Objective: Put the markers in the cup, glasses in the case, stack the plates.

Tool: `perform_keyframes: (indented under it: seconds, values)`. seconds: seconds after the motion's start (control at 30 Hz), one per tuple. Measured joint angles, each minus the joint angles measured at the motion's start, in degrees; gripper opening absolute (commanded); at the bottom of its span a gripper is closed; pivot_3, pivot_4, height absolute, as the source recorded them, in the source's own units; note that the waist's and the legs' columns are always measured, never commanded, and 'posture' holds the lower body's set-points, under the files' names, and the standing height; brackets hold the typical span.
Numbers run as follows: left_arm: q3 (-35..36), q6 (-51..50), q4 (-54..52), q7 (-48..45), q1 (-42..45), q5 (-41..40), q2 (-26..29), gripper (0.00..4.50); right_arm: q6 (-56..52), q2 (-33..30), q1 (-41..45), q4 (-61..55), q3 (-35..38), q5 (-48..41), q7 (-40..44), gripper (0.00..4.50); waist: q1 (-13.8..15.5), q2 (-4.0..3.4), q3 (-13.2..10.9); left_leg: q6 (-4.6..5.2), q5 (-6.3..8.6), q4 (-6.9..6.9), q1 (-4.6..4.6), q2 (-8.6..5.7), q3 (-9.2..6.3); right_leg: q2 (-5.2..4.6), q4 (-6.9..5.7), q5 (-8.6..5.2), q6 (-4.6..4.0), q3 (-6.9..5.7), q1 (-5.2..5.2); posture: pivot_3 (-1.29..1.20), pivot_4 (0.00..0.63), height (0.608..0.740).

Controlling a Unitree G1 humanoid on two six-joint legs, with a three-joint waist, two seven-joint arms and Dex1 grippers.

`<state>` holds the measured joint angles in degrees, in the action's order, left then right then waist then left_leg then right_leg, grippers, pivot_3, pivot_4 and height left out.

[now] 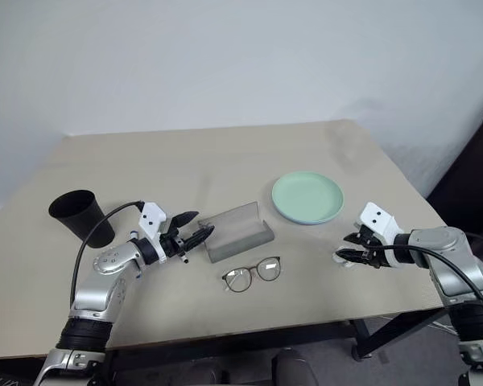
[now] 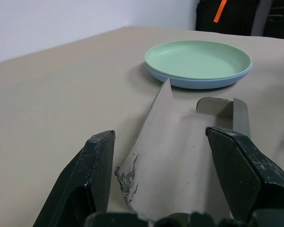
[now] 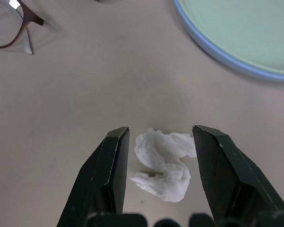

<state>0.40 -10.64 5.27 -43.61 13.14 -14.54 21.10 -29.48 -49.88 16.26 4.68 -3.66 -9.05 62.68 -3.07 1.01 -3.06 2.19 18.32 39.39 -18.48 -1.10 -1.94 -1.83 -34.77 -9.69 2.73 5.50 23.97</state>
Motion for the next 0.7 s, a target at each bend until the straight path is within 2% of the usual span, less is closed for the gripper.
perform_keyframes:
  seconds: [0.2,0.57,0.6,0.67,0.7]
  values:
    - [-0.1,0.0,0.1,-0.1,0.0,0.1,-0.3,3.24,-1.1,0.3,-1.0,-0.2,-2.8,1.2,-1.3,2.31,0.1,0.00,0.0,0.00,0.02,0.07,-0.09,-0.06,-0.05,-0.04,0.03,0.06,0.11,0.02,0.14,0.00,0.000,0.740]
    - [-0.1,0.0,0.0,0.0,0.0,0.0,-0.3,3.24,1.7,2.1,2.6,6.1,-6.4,6.0,-6.1,2.31,0.1,0.04,0.0,0.03,0.04,0.12,-0.03,-0.07,-0.08,-0.04,0.05,0.06,0.10,0.02,0.01,0.00,0.000,0.740]
    - [-0.1,0.0,0.0,0.1,-0.1,0.0,-0.3,3.24,1.9,2.2,2.8,6.4,-6.5,6.1,-6.1,1.94,0.1,0.04,0.0,0.03,0.04,0.18,-0.02,-0.06,-0.09,-0.04,0.05,0.06,0.10,0.01,-0.01,0.00,0.000,0.740]
    - [-0.1,-0.1,0.0,0.1,-0.1,0.0,-0.3,3.24,2.3,2.5,3.2,7.3,-6.5,6.1,-6.1,1.56,0.1,0.05,0.0,0.03,0.04,0.24,-0.02,-0.06,-0.08,-0.04,0.05,0.05,0.10,0.01,-0.03,0.00,0.000,0.740]
    - [-0.1,-0.1,0.0,0.1,-0.2,0.0,-0.2,3.24,2.3,2.9,3.5,7.6,-6.5,6.2,-6.3,1.14,0.1,0.04,0.0,0.03,0.03,0.26,-0.02,-0.06,-0.08,-0.04,0.04,0.05,0.10,0.02,-0.03,0.00,0.000,0.740]
